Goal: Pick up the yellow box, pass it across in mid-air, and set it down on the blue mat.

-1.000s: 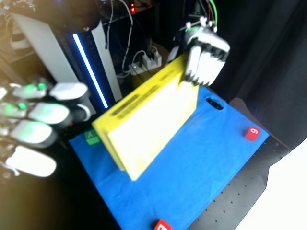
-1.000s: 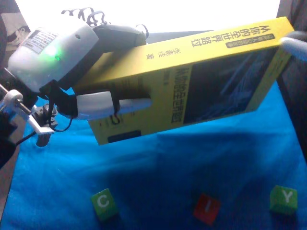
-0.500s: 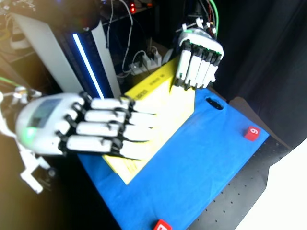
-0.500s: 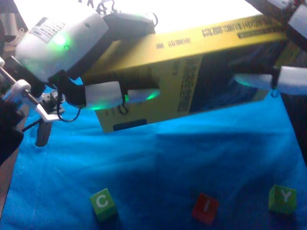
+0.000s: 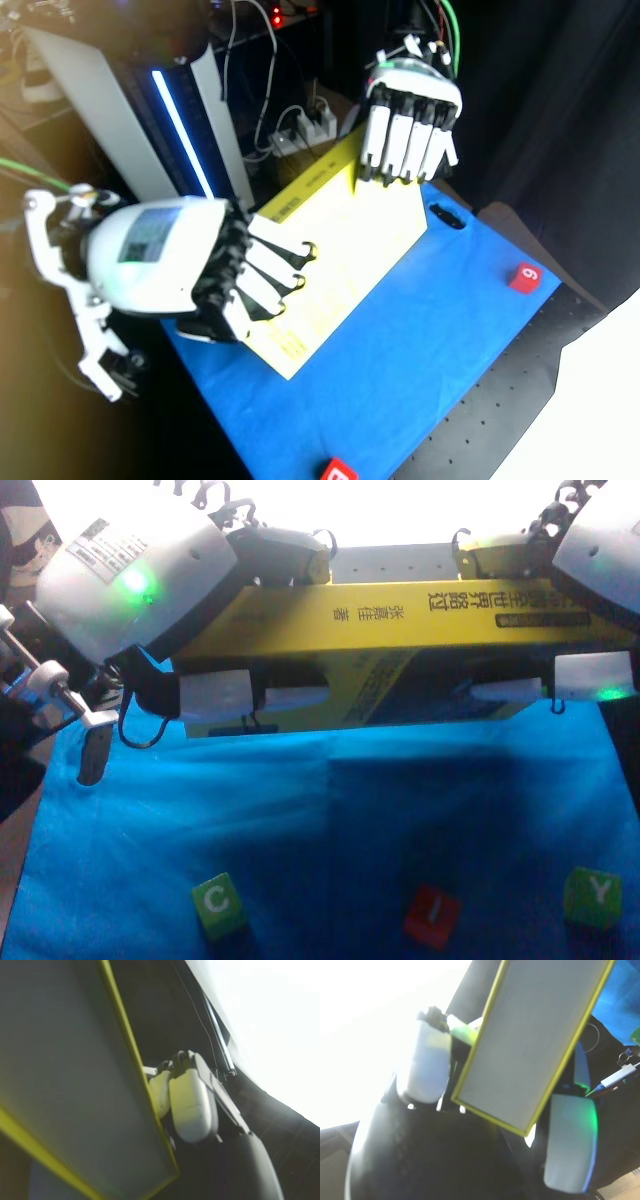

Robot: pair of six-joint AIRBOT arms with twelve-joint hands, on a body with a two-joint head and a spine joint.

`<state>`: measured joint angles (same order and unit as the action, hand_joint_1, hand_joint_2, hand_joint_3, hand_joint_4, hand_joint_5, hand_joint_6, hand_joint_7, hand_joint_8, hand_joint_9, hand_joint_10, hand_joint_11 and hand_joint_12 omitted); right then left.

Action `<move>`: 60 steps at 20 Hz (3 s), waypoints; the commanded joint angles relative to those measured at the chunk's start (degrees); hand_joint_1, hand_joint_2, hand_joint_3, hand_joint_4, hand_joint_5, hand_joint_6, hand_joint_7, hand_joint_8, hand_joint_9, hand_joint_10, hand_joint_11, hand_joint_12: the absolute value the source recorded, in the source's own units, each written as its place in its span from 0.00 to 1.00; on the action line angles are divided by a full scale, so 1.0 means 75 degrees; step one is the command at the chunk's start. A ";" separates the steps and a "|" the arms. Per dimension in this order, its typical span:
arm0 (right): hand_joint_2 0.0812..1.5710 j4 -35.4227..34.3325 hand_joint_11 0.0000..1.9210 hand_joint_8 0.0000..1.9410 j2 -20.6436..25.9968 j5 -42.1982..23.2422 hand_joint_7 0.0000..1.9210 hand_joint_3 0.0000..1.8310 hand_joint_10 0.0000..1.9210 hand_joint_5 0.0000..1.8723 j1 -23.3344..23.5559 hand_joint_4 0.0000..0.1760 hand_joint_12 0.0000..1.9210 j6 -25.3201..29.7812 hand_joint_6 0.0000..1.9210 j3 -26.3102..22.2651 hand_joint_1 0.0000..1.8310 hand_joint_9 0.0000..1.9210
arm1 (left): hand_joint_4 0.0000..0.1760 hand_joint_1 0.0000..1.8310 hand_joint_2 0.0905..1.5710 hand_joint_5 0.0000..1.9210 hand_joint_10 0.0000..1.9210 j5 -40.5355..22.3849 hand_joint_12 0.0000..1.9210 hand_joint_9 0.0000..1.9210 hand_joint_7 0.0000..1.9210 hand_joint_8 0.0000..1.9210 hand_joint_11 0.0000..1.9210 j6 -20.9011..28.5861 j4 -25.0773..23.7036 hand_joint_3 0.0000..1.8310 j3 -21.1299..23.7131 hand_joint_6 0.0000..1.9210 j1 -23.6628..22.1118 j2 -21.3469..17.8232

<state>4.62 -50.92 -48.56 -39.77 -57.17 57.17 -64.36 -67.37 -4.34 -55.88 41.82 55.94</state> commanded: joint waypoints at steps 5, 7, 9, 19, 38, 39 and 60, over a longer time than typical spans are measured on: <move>0.78 -0.0460 0.82 1.00 0.0191 -0.0711 0.69 0.00 1.00 0.59 0.0376 0.00 1.00 -0.0146 1.00 0.0091 0.79 0.77 | 0.00 0.63 0.73 0.66 1.00 -0.1370 1.00 0.79 0.76 1.00 0.85 0.0642 0.0395 0.00 0.0064 1.00 -0.0137 -0.0142; 0.77 -0.0461 0.80 1.00 0.0241 -0.0712 0.67 0.00 1.00 0.55 0.0390 0.00 1.00 -0.0146 1.00 0.0073 0.79 0.75 | 0.43 0.26 0.74 0.03 0.05 -0.1372 0.18 0.03 0.03 0.06 0.03 0.0639 0.0589 0.01 0.0062 0.06 -0.0029 -0.0185; 0.77 -0.0461 0.82 1.00 0.0337 -0.0712 0.68 0.00 1.00 0.54 0.0395 0.00 1.00 -0.0146 1.00 0.0016 0.78 0.77 | 0.57 0.28 0.70 0.00 0.00 -0.1428 0.01 0.00 0.00 0.00 0.00 0.0626 0.0762 0.00 0.0094 0.00 0.0105 -0.0265; 0.76 -0.0493 0.81 1.00 0.1396 -0.0748 0.71 0.00 1.00 0.62 0.0277 0.00 1.00 -0.0146 1.00 -0.0824 0.87 0.77 | 0.33 0.28 0.67 0.00 0.00 -0.2395 0.00 0.00 0.00 0.00 0.00 0.0013 0.2106 0.00 0.0611 0.00 0.1238 -0.1228; 0.81 -0.3451 0.54 1.00 0.1573 -0.3845 0.38 0.01 1.00 0.36 -0.3785 0.00 1.00 0.0864 0.81 -0.1061 0.54 0.46 | 0.88 0.24 0.76 0.00 0.00 -0.3293 0.00 0.00 0.00 0.00 0.00 -0.0018 0.3278 0.01 0.0778 0.00 0.2106 -0.1402; 0.81 -0.3420 0.47 0.87 0.1573 -0.3827 0.38 0.01 0.99 0.32 -0.3785 0.00 1.00 0.0890 0.76 -0.1036 0.60 0.40 | 0.87 0.25 0.77 0.00 0.00 -0.3307 0.00 0.00 0.00 0.00 0.00 -0.0018 0.3281 0.01 0.0780 0.00 0.2106 -0.1399; 0.73 -0.2988 0.00 0.00 0.1351 -0.3784 0.00 0.00 0.00 0.00 -0.3478 0.58 0.00 0.1393 0.00 -0.0460 0.25 0.00 | 1.00 0.20 0.77 0.00 0.00 -0.3314 0.00 0.00 0.00 0.00 0.00 -0.0018 0.3329 0.00 0.0748 0.00 0.2104 -0.1255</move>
<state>-17.28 -41.12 -70.04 -66.61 -46.94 53.23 -82.30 -67.61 21.47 -49.98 58.08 46.28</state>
